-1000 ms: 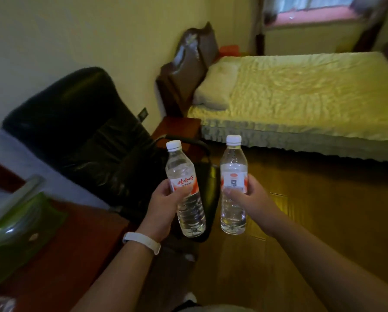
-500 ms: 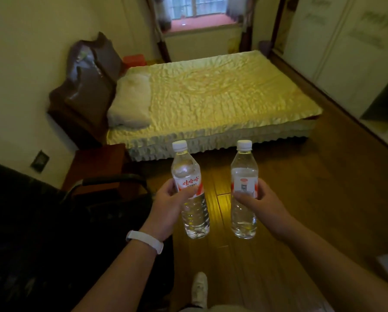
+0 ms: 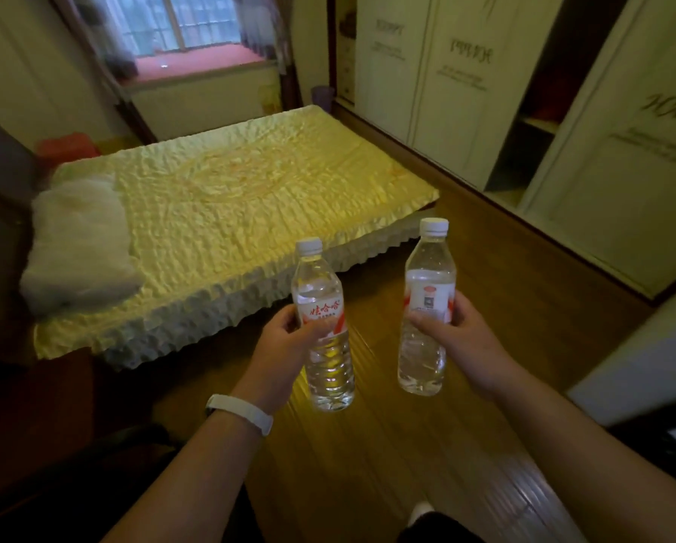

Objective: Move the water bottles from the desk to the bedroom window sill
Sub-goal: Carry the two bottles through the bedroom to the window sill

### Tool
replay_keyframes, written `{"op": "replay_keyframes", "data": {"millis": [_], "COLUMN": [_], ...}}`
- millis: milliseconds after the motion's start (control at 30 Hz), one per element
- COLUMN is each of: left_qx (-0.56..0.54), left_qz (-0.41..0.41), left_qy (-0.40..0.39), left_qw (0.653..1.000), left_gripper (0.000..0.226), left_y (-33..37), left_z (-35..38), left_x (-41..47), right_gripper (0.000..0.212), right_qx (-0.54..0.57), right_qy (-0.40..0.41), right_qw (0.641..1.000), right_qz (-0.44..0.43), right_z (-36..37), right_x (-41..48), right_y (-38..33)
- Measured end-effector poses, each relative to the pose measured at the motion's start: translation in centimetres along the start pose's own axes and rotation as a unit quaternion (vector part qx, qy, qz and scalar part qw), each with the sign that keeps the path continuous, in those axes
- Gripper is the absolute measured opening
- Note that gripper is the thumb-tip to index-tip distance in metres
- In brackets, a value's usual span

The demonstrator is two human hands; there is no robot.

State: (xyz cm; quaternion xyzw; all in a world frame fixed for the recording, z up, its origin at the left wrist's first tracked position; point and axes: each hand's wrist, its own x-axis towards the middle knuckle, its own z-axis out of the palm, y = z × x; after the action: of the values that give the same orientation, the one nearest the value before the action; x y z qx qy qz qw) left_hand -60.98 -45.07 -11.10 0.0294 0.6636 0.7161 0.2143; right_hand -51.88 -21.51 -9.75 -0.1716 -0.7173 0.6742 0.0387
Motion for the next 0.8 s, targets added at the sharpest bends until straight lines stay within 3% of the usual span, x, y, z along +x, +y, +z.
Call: {"op": "replay_keyframes", "data": {"millis": [300,500,800], "left_qx": [0.024,0.034,0.022], "left_qz": [-0.013,-0.009,0.0], "left_qy": [-0.068,-0.051,-0.086], "left_qw": [0.997,0.998,0.996], "left_gripper": [0.051,0.04,0.039], "left_y": [1.3,3.6,7.3], "left_z": [8.9,17.3,26.5], "left_x": [13.3,21.7,31.6], "right_gripper": [0.064,0.042,0.04], "right_qx": [0.025,0.043,0.03], "right_qy": [0.067,0.081,0.111], "right_qw": [0.997,0.996,0.993], "right_qz": [0.019,0.022,0.011], "right_z": [-8.3,-15.7,-24.8], "right_x": [9.2,16.6,25.0], "right_y": [0.5,-1.0,-3.4]}}
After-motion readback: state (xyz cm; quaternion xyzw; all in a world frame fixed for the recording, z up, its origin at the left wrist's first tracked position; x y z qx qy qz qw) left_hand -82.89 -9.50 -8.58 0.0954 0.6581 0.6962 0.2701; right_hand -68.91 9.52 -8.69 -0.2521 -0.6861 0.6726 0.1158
